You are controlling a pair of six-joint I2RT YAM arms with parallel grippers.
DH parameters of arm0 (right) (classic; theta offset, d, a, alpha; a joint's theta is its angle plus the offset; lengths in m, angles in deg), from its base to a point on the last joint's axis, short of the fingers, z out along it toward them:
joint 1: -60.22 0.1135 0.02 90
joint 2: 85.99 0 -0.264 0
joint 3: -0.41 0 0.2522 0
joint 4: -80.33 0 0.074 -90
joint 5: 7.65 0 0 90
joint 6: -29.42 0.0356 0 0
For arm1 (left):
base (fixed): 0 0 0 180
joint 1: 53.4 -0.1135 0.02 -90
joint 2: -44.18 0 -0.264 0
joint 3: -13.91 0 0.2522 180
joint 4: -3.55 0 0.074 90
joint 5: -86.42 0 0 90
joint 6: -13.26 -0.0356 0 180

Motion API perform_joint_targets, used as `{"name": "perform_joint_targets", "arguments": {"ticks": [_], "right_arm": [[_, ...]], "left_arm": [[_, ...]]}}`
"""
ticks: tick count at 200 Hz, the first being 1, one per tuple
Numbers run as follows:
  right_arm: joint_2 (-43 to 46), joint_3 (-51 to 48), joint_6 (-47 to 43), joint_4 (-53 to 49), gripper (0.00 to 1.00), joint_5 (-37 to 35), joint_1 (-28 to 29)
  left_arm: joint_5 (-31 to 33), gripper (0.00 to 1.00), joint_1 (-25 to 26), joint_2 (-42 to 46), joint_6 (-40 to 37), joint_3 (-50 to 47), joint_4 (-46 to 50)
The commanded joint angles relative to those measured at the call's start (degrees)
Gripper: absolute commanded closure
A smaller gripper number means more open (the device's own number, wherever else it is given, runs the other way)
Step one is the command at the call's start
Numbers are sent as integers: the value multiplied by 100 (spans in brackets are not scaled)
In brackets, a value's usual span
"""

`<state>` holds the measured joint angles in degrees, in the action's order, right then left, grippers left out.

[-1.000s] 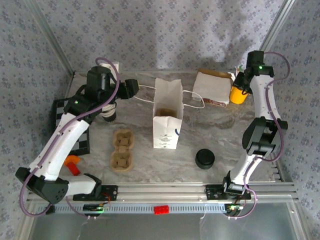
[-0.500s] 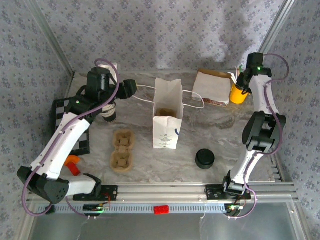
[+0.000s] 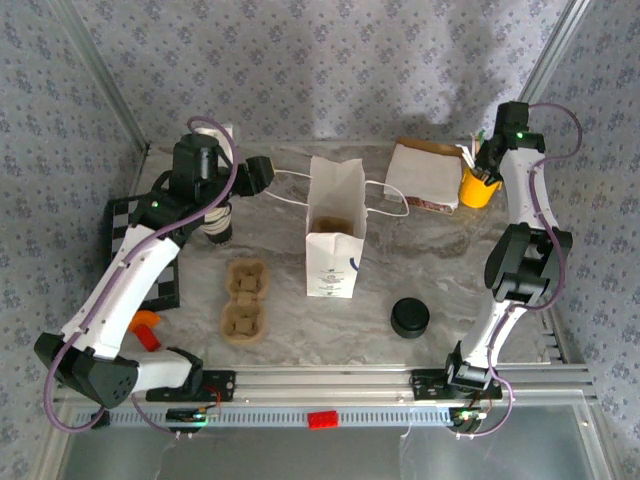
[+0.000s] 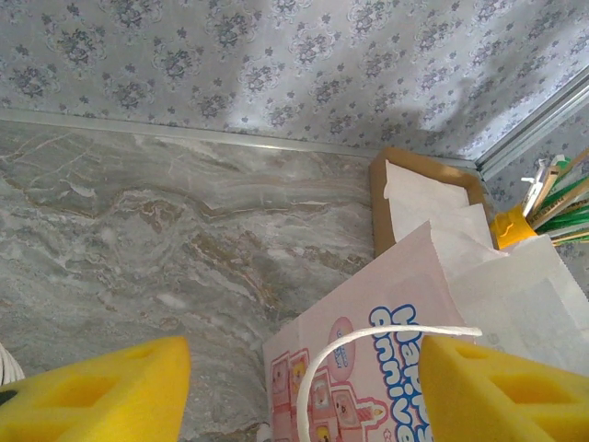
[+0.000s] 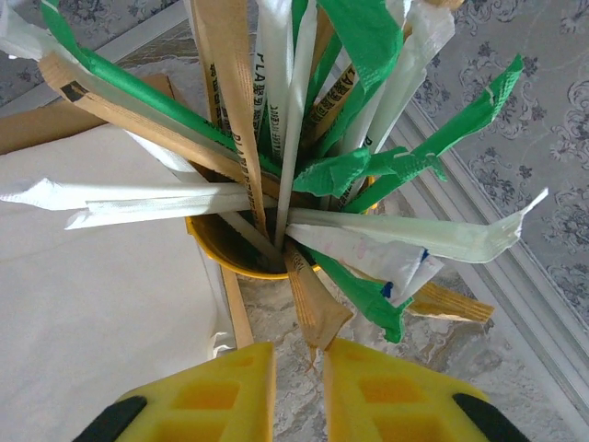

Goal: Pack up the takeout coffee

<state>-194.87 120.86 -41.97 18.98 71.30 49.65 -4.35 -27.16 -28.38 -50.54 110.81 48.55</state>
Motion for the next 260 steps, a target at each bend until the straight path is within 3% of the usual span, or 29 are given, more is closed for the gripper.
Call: {"name": "perform_joint_targets", "arguments": {"ticks": [1,68,192,260], "right_arm": [[-112,251,65,-150,82,-117,3],[-29,188,15,15,100,-94,45],[1462,-692,187,220,100,-433,665],[2748,-847,240,-61,100,-326,1212]], "left_arm": [[-97,34,-28,-67,68,89,-154],[-116,34,-32,-79,93,112,-158],[-525,35,-31,252,228,85,28],[-857,35,-30,610,199,14,229]]}}
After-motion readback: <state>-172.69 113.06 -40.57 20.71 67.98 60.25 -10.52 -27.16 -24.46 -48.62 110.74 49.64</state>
